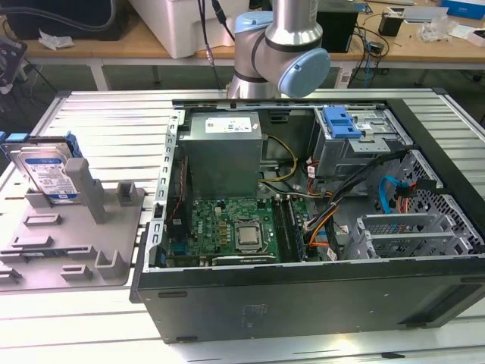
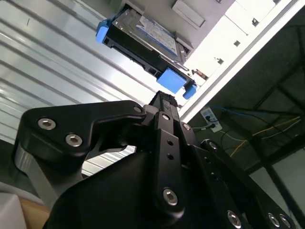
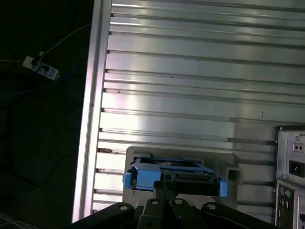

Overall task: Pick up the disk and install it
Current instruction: 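Pick up the disk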

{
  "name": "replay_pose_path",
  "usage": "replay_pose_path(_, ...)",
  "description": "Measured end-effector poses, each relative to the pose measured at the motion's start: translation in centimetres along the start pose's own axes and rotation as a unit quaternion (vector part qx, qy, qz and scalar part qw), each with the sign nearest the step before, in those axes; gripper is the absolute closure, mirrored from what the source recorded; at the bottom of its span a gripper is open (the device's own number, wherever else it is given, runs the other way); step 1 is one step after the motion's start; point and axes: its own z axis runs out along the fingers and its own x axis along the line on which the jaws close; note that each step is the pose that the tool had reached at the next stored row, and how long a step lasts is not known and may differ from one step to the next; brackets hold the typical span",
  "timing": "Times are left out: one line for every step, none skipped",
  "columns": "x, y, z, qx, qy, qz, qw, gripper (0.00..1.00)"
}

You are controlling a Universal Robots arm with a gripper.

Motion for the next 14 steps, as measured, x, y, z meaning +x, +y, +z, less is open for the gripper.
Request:
replay_pose_path(0.0,0.0,0.01,0.0001,0.0007,-0.009,1.0,0.89)
replay_pose_path(0.0,0.0,0.03,0.0002,0.0019,-0.025,0.9997,0.89)
replay_pose_path(0.0,-0.01,0.06,0.0004,0.0031,-0.041,0.9992,0.89)
replay_pose_path(0.0,-0.01,0.09,0.0005,0.0041,-0.054,0.9986,0.89)
replay_pose_path(0.0,-0.01,0.1,0.0006,0.0047,-0.062,0.9981,0.89)
replay_pose_path(0.0,-0.01,0.13,0.0007,0.0055,-0.073,0.9973,0.89)
replay_pose_path(0.0,-0.01,0.15,0.0008,0.0062,-0.082,0.9966,0.83)
replay_pose_path(0.0,-0.01,0.17,0.0009,0.0071,-0.093,0.9957,0.76)
replay_pose_path(0.0,-0.02,0.2,0.001,0.0078,-0.102,0.9947,0.76)
replay_pose_path(0.0,-0.02,0.22,0.0011,0.0087,-0.114,0.9935,0.71)
replay_pose_path(0.0,-0.02,0.24,0.0012,0.0093,-0.121,0.9926,0.64)
replay_pose_path(0.0,-0.02,0.27,0.0013,0.0105,-0.136,0.9907,0.52)
replay_pose_path(0.0,-0.02,0.29,0.0013,0.011,-0.143,0.9896,0.52)
replay_pose_path(0.0,-0.02,0.31,0.0014,0.0116,-0.151,0.9885,0.52)
